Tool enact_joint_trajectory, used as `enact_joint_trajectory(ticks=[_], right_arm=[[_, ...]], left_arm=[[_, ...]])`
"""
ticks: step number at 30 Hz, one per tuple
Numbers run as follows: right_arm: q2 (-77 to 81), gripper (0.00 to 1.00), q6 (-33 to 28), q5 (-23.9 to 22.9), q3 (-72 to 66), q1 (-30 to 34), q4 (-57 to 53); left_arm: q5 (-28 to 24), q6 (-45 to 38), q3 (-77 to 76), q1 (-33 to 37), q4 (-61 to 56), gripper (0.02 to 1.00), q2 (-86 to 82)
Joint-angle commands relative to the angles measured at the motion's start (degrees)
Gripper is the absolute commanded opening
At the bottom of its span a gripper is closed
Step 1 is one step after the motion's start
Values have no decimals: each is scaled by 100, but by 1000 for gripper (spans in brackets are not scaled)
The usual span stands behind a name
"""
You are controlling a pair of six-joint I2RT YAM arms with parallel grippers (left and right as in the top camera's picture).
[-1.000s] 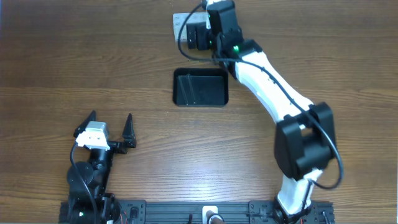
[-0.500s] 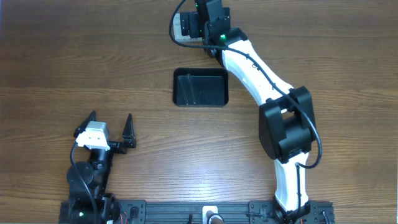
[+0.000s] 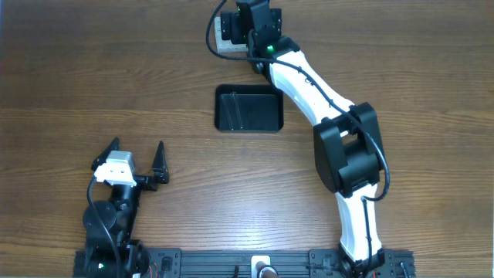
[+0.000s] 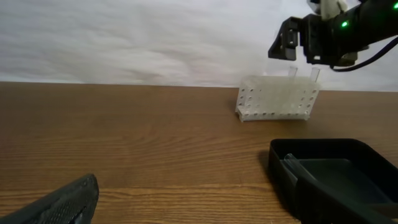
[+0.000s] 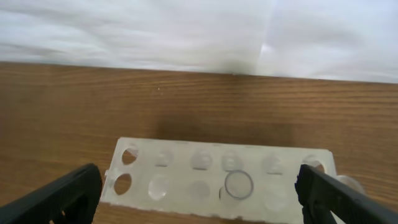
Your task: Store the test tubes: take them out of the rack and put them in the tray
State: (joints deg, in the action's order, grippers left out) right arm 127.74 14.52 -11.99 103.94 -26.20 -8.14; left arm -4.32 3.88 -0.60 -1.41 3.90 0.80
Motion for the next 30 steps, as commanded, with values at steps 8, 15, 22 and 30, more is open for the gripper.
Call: enact_joint_trajectory(ticks=[8,15,22,30], right_arm=[[422,991,-70,-358,151,-87,413],[496,956,-76,-595,149,-85,411],[514,809,-90,-597,149,-90,411],[579,634,-151,-599,149,-90,415]], left_arm=[[-57,-46,26,46,20,996,-31],[-57,-46,26,46,20,1000,-31],[-57,-46,26,46,20,998,-31],[-59,-46,26,46,20,1000,-31]])
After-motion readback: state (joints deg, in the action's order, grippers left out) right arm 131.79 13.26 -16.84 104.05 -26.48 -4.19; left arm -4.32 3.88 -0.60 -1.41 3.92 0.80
